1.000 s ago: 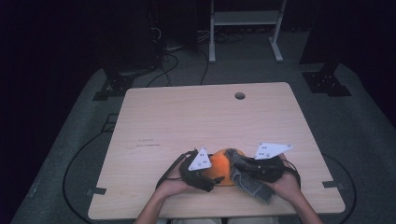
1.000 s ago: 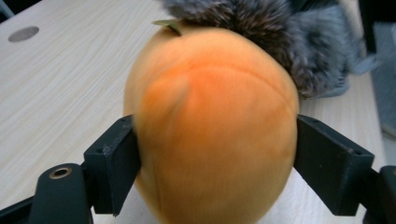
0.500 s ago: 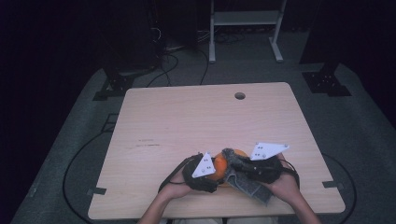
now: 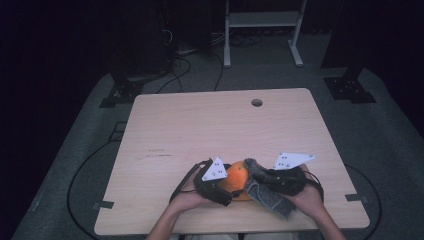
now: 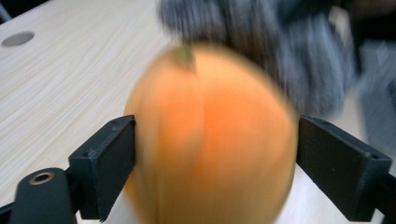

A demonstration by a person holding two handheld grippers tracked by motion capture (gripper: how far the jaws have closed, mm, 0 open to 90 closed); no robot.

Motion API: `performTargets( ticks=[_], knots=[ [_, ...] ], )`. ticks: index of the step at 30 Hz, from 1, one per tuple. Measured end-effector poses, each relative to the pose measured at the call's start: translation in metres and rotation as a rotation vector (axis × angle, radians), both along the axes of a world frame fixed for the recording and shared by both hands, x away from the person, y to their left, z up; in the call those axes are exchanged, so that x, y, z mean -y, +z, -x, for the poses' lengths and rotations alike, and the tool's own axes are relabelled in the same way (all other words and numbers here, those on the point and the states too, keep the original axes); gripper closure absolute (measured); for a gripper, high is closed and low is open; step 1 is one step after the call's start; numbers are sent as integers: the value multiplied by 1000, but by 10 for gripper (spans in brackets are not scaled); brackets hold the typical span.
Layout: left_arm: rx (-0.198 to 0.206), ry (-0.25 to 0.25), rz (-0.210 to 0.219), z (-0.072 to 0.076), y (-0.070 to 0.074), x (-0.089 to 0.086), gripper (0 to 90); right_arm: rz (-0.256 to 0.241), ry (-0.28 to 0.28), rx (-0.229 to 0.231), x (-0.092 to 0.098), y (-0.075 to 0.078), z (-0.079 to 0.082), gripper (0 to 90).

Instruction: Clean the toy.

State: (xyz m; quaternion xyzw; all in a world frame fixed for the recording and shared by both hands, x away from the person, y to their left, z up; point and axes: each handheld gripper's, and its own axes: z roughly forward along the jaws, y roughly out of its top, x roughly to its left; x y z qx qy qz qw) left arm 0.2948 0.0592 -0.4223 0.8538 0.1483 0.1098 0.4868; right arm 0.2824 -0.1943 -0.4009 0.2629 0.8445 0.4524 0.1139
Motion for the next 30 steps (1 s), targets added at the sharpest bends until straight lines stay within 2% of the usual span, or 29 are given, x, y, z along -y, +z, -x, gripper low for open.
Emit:
performTargets(
  ticks=[2, 3, 6, 8, 11, 13, 15, 16, 19, 23, 24, 25, 27, 30],
  knots=[
    [42, -11, -42, 2, -1, -1, 194, 9, 31, 6, -6, 1, 4, 767],
    [46, -17, -32, 2, -3, -4, 234, 18, 38, 8, -7, 1, 4, 767],
    [49, -25, -24, 2, -6, -7, 291, -12, 44, -26, 3, -3, -1, 767],
    [44, -26, -23, 2, -6, -6, 302, 13, 11, -28, 10, -6, -3, 766],
    [56, -56, -40, 5, -7, -6, 312, -13, -37, -38, 22, -4, -7, 767],
    [62, -65, -42, 6, -8, -5, 314, -57, -23, -35, 22, 2, -7, 767],
    [65, -81, -54, 6, -8, -6, 313, -71, 6, -36, 17, 3, -8, 766],
    [64, -84, -57, 5, -8, -7, 313, -56, 12, -39, 13, 1, -8, 766],
    [53, -86, -48, 4, -9, -9, 313, -71, 18, -63, 16, -7, -12, 765],
    [46, -89, -40, 4, -10, -11, 312, -67, -27, -118, 32, -22, -17, 765],
    [46, -92, -42, 4, -10, -11, 312, -47, -44, -127, 37, -24, -19, 765],
    [47, -93, -43, 5, -10, -11, 312, -47, -50, -127, 38, -24, -19, 765],
    [48, -100, -46, 5, -11, -11, 311, -90, -47, -126, 39, -19, -19, 765],
    [51, -121, -51, 7, -11, -10, 311, -141, -9, -113, 33, -10, -20, 765]
  ],
)
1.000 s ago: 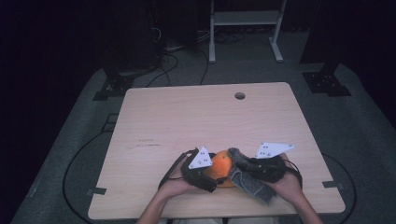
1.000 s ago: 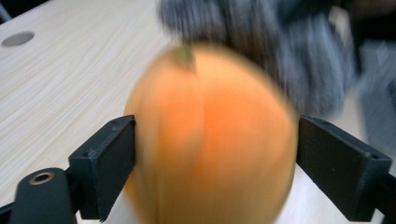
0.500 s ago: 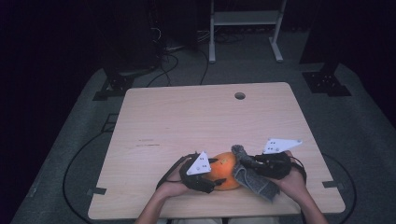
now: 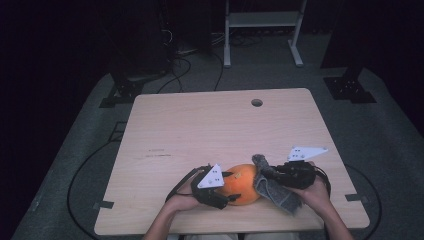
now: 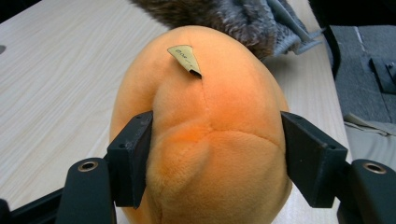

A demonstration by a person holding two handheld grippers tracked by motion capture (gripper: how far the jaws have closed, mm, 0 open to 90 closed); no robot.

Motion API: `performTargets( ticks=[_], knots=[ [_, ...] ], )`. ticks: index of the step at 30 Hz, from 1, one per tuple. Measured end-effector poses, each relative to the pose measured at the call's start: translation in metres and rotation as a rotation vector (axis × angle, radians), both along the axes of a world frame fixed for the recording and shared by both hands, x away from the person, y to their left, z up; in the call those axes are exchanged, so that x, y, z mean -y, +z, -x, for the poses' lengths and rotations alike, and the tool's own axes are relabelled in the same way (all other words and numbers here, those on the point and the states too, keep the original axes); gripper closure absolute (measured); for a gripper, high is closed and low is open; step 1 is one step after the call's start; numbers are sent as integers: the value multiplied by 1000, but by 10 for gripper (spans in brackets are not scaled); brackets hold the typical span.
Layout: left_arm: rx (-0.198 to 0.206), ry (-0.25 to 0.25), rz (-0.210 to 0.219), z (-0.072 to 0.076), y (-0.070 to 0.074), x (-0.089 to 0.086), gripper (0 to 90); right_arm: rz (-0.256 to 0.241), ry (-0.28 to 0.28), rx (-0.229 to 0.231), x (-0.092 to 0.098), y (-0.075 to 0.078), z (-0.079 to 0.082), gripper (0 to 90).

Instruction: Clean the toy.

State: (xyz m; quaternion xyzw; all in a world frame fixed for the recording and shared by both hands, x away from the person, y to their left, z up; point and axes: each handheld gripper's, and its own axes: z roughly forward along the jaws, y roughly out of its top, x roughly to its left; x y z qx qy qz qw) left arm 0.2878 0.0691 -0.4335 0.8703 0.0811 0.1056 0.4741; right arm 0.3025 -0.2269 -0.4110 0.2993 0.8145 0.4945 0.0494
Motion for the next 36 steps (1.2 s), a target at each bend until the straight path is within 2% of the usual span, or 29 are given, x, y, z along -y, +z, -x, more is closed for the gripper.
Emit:
performTargets(
  ticks=[2, 4, 5, 8, 9, 10, 13, 15, 18, 19, 20, 21, 24, 25, 26, 29, 30, 32, 35, 36],
  knots=[
    [-1, -2, -4, -1, 0, -1, 311, 10, 6, -7, -4, -4, -2, 764],
    [-5, 0, 2, -1, 0, -2, 310, -13, 5, -38, -1, -11, -6, 764],
    [-5, -2, 0, -1, 0, -2, 309, -10, -3, -50, 1, -14, -7, 764],
    [-3, -9, -6, -1, 1, -3, 308, 31, -39, -78, 10, -23, -9, 764],
    [-1, -10, -7, 0, 1, -4, 307, 56, -52, -77, 13, -24, -9, 764],
    [-1, -12, -8, 0, 0, -4, 307, 57, -64, -76, 16, -24, -9, 764],
    [-6, -15, -1, 0, 0, -4, 306, -36, -62, -59, 20, -12, -7, 764],
    [-7, -26, -5, 0, 0, -4, 305, -73, -40, -47, 16, -5, -7, 764],
    [-5, -38, -17, 0, 0, -6, 304, -21, -24, -58, 4, -13, -8, 763],
    [-6, -38, -17, 0, -1, -6, 303, -28, -20, -81, 3, -19, -10, 763],
    [-8, -36, -13, 0, -1, -6, 302, -44, -21, -103, 5, -23, -12, 763],
    [-9, -35, -13, 0, -1, -6, 302, -40, -29, -112, 8, -26, -13, 763],
    [-6, -33, -17, 1, 0, -8, 299, 35, -62, -115, 15, -29, -13, 763],
    [-5, -33, -17, 1, 0, -8, 298, 34, -64, -113, 17, -28, -12, 763],
    [-6, -33, -17, 1, -1, -8, 297, 22, -64, -110, 18, -26, -11, 763],
    [-9, -33, -10, 0, -1, -8, 292, -72, -41, -81, 21, -14, -8, 763],
    [-10, -34, -8, 0, -1, -8, 291, -79, -37, -80, 20, -13, -8, 763],
    [-9, -35, -9, 0, -1, -9, 290, -59, -31, -95, 17, -18, -10, 762],
    [-7, -30, -8, 0, -1, -8, 283, 41, -41, -141, 11, -34, -15, 762],
    [-7, -29, -8, 0, -1, -9, 281, 57, -51, -150, 11, -36, -16, 762]
  ],
)
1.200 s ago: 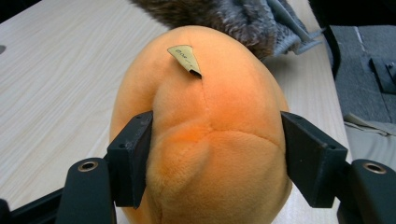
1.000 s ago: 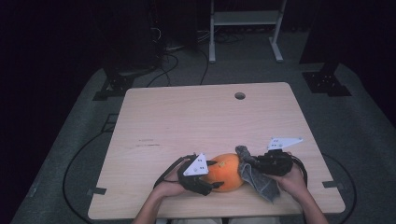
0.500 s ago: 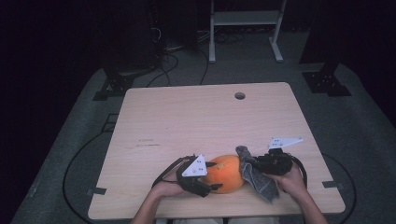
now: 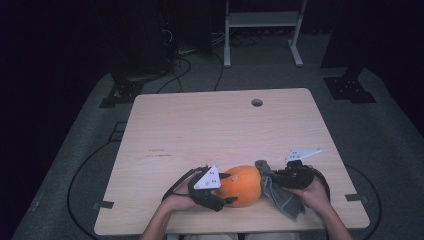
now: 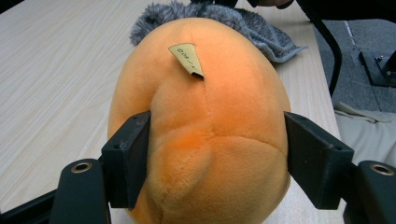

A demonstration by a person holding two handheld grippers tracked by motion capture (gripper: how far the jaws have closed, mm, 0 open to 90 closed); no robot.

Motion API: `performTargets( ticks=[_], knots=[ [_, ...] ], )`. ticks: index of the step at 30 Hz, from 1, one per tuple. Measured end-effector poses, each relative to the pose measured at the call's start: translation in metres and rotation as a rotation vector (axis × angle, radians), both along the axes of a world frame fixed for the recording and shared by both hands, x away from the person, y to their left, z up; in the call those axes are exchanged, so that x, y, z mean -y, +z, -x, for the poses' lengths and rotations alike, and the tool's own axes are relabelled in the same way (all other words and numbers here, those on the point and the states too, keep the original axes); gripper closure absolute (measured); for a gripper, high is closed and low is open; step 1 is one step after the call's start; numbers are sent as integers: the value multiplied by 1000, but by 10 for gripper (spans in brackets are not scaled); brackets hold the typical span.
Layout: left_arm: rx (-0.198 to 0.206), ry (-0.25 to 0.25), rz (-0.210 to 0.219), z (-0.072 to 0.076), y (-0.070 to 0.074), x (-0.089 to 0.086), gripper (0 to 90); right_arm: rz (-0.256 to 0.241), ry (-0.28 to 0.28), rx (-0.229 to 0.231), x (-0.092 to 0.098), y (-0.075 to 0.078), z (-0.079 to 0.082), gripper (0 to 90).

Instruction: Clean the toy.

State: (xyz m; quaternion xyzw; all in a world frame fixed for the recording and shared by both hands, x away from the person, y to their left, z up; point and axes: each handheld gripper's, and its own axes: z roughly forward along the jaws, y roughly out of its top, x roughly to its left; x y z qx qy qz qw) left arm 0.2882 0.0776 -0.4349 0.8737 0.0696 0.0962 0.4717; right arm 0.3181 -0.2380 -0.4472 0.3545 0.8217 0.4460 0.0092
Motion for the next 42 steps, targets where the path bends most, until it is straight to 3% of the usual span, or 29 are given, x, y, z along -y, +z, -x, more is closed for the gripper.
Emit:
performTargets(
  ticks=[3, 9, 10, 13, 16, 18, 24, 25, 28, 30, 31, 34, 38, 42],
  knots=[
    [-8, 4, 5, -1, 0, -2, 277, -22, -7, 27, 4, 8, 4, 762],
    [-2, 6, 4, -1, -1, -1, 275, -199, 40, 88, 3, 33, 11, 762],
    [-3, 5, 6, -1, -1, -1, 275, -195, 48, 88, 0, 33, 11, 761],
    [-4, 5, 7, -1, -1, 0, 272, -109, 39, 62, -7, 21, 9, 759],
    [-6, 8, 9, -1, -1, 0, 269, -65, -2, 21, 0, 9, 3, 759],
    [-8, 10, 11, -1, -1, -1, 268, -26, -22, 34, 5, 10, 3, 761],
    [12, -3, -1, 2, -1, 5, 268, -175, 43, 111, -1, 39, 12, 760],
    [14, -4, -1, 3, -1, 6, 267, -173, 56, 112, -5, 41, 14, 760],
    [22, -17, -3, 4, 0, 7, 254, -85, 70, 112, -16, 33, 14, 760],
    [25, -14, 3, 4, 2, 7, 211, -93, 70, 83, -16, 24, 12, 760],
    [12, 3, 22, 3, 4, 8, 185, -96, 67, 79, -14, 23, 12, 760],
    [-38, 52, 16, -3, 4, 11, 128, -79, 62, 84, -9, 23, 15, 761],
    [-38, 34, 20, -2, 2, 9, 197, -84, 67, 64, -4, 20, 12, 760],
    [-41, 34, 15, -2, 1, 6, 216, -24, 30, 46, 2, 13, 9, 760]
  ],
)
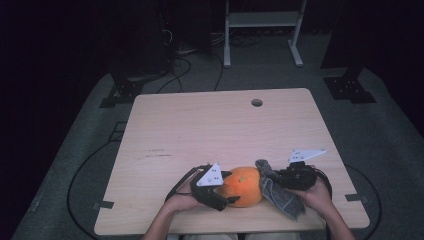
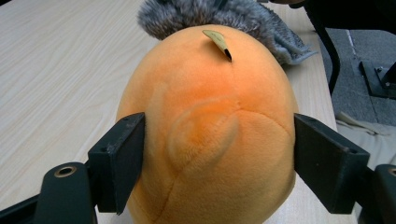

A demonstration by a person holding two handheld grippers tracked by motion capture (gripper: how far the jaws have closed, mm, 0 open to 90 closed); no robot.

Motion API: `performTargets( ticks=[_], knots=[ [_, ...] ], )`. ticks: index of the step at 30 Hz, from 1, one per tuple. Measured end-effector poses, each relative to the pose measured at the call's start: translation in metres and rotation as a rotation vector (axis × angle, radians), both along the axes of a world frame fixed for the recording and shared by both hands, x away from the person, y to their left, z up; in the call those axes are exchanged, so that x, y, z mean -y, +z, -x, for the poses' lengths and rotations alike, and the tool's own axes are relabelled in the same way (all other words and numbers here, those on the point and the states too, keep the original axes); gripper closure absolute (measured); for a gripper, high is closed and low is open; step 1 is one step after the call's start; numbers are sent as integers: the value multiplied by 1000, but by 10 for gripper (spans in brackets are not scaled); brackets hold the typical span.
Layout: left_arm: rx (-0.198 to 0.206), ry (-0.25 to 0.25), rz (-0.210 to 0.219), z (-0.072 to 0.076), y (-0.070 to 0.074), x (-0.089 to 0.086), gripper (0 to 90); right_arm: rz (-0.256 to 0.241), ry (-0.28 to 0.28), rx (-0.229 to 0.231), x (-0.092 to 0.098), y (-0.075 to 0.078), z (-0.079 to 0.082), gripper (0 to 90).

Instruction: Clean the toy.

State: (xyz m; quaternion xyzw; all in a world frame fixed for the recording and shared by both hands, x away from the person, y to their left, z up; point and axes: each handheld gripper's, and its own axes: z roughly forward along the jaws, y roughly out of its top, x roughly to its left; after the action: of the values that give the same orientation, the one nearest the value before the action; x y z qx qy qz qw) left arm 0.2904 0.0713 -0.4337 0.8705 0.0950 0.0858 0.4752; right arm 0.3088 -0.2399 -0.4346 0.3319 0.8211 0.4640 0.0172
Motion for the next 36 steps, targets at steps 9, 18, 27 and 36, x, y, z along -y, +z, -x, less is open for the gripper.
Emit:
performTargets(
  ticks=[9, 18, 27, 36],
  knots=[
    [14, -29, -21, 2, -3, -1, 205, -70, 11, 60, -4, 18, 5, 759],
    [5, -34, -33, 0, -3, -4, 208, -25, -8, 25, -6, 6, 2, 757],
    [-13, -32, -42, -3, -4, -13, 207, -52, -8, 29, -2, 8, 3, 758],
    [-16, -35, -48, -4, -5, -16, 205, 75, -20, -13, -4, -8, 2, 758]
  ],
)
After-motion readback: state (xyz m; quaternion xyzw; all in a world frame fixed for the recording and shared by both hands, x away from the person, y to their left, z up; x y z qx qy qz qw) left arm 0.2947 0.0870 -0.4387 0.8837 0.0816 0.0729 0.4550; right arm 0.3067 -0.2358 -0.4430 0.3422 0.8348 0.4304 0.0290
